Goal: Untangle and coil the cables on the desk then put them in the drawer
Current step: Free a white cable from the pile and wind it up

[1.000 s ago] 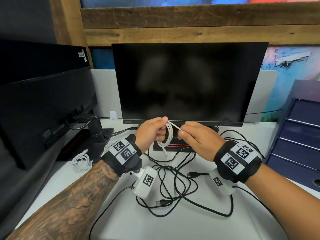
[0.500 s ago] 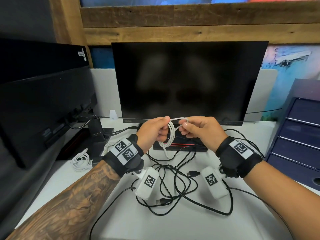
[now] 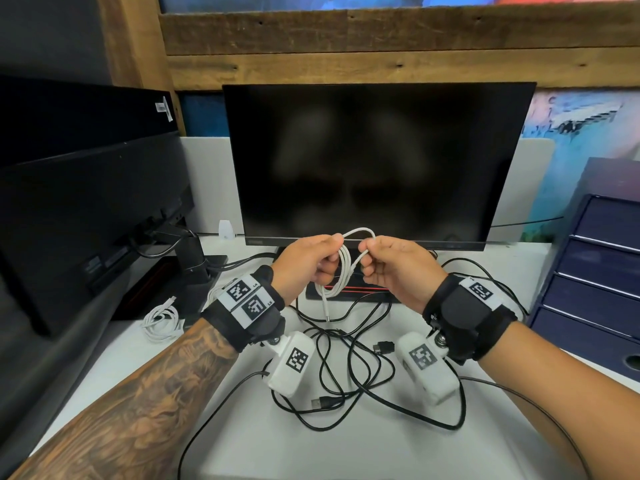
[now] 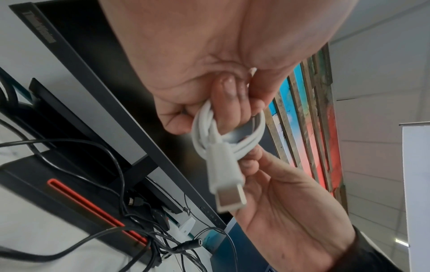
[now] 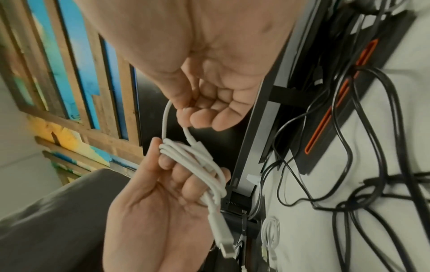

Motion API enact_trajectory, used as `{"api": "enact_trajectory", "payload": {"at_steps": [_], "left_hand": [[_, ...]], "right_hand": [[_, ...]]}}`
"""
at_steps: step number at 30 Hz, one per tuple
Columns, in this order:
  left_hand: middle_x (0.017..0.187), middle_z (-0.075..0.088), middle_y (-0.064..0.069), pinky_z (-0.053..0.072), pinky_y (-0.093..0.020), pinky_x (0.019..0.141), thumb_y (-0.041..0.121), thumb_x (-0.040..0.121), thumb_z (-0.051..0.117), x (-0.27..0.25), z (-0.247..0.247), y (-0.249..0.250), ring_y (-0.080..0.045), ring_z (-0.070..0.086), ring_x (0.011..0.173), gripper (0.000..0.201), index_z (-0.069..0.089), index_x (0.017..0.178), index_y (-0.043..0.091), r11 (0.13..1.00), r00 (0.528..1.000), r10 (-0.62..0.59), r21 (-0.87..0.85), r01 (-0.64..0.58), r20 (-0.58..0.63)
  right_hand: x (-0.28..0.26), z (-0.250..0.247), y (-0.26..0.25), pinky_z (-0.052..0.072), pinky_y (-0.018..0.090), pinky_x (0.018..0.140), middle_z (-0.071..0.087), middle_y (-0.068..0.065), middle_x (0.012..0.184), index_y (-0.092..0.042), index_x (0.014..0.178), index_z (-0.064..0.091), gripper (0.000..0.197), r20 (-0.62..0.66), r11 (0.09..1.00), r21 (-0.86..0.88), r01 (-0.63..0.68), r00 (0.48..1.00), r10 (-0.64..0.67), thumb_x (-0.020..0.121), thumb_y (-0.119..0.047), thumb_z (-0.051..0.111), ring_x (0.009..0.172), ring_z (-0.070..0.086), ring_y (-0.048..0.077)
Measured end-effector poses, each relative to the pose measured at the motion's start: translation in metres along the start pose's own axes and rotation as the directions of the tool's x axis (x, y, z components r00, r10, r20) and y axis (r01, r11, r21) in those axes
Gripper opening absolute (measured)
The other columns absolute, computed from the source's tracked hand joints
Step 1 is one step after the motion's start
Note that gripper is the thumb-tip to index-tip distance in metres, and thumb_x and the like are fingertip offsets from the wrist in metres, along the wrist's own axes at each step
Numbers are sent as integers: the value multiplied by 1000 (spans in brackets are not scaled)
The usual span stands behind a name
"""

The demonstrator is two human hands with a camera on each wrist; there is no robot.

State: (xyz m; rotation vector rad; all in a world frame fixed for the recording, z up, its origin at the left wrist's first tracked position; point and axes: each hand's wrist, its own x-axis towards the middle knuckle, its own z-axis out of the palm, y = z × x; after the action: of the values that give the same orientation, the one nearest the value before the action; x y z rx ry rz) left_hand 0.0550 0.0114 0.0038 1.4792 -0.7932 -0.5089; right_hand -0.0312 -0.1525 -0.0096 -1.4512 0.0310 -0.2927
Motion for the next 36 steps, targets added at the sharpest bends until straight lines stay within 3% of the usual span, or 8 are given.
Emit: {"api": "enact_trajectory", "payload": {"at_steps": [5,11,17,20,23,25,29,36], "left_hand": [[54,31,8,22,-19,48,23,106,39,-1,6,-6,-7,27,49,39,40,69,11,1000,1000,3,0,-3,28],[56,33,7,24,-19,48,24,107,39,-1,8,-6,-8,27,51,39,41,70,12,1000,999,22,2,-22,41],[54,34,5,24,-25,54,25,108,35,-2,7,-6,-9,31,47,38,40,73,12,998,998,55,6,-55,25],[51,45,9,32,-25,57,26,108,35,-2,8,-8,-6,39,45,37,41,75,11,997,997,80,8,-80,-20],[53,42,10,29,-28,58,30,107,37,1,8,-13,-8,34,49,37,42,74,14,995,994,101,-8,-102,-48],[57,35,8,28,-27,56,36,104,42,3,9,-16,-9,30,53,37,43,73,15,994,993,108,-23,-110,-49],[60,31,6,27,-25,54,42,94,47,4,10,-17,-11,26,56,34,43,73,16,993,992,111,-44,-114,-51],[61,31,4,31,-28,58,42,96,45,4,9,-21,-12,27,55,34,45,74,17,988,990,125,-85,-130,-63]], "right_hand": [[-2,2,4,53,25,67,62,3,76,-6,101,65,22,55,993,80,-81,996,77,106,-14,45,67,56,13],[0,2,-1,52,24,64,60,1,73,-7,98,64,21,9,991,130,-34,999,33,105,-13,45,65,54,12],[-8,9,13,47,25,61,52,-4,71,-7,106,64,29,82,992,-87,-92,992,99,105,-30,47,64,47,11],[-11,13,10,50,28,64,62,-1,81,-12,109,72,42,53,979,-201,-41,997,52,105,-44,44,68,52,10],[-13,14,4,55,30,69,68,-5,85,-20,105,72,36,24,923,-383,31,999,-24,103,-45,47,76,57,11],[-13,15,4,57,29,68,67,-6,84,-22,106,68,22,-33,886,-448,120,988,-150,103,-37,52,76,60,9],[-12,14,5,53,21,63,65,5,81,-15,106,60,8,-118,826,-459,329,898,-423,100,-12,58,68,60,8],[-14,12,9,50,15,65,73,-5,82,-17,96,75,15,-72,829,-495,259,939,-336,99,-16,61,73,65,2]]}}
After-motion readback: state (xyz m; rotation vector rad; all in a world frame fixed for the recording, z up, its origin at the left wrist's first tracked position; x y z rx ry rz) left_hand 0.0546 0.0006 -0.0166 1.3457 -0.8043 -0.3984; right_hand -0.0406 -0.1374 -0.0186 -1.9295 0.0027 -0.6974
